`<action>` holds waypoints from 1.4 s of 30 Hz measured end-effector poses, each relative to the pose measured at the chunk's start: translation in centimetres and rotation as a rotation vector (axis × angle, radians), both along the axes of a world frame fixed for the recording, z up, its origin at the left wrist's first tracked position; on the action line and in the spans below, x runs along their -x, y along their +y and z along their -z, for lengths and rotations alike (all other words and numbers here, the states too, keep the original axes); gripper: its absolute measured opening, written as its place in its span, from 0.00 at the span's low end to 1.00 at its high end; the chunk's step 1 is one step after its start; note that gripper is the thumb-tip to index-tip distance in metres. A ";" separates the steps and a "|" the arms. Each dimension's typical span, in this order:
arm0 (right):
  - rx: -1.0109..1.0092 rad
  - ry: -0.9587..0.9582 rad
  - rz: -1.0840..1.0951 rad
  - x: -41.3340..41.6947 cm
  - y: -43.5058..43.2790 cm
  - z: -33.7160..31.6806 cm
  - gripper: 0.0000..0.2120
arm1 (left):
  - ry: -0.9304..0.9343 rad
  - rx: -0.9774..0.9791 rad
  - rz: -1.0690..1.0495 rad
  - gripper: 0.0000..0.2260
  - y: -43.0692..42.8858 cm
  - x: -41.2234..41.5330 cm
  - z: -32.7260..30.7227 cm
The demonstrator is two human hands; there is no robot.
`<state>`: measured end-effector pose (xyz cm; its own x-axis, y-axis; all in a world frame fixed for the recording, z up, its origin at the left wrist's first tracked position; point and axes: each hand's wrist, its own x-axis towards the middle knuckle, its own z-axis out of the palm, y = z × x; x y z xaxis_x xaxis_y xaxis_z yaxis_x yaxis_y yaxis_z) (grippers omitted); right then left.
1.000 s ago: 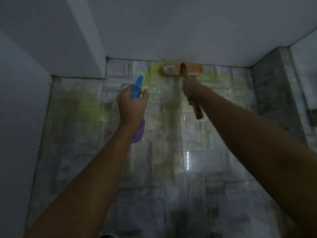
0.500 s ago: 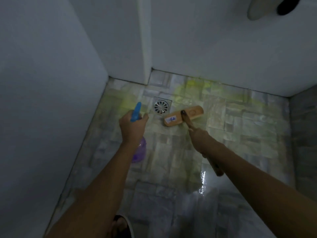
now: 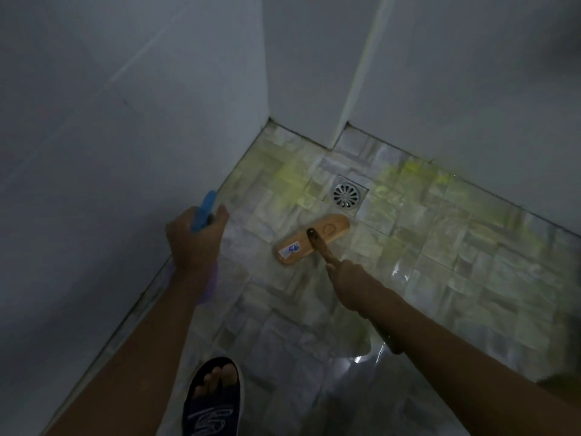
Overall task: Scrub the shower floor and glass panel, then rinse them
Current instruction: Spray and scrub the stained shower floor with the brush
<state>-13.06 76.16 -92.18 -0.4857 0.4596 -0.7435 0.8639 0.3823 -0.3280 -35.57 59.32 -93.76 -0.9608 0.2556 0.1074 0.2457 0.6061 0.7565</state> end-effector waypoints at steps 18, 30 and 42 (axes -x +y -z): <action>-0.115 -0.041 -0.194 4.9 5.6 1.2 0.25 | 0.099 -0.111 -0.144 0.20 -4.2 2.1 3.3; -0.140 0.090 -0.233 16.9 4.7 0.6 0.18 | 0.113 -0.165 -0.156 0.21 -4.5 2.5 3.5; -0.157 0.098 -0.011 18.8 5.2 0.9 0.16 | 0.134 -0.167 -0.136 0.19 -4.3 2.1 3.2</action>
<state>-31.82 81.38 -93.12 -0.5580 0.5607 -0.6118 0.8262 0.4444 -0.3463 -37.64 55.02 -96.95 -0.9594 0.0925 0.2664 0.2755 0.5096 0.8151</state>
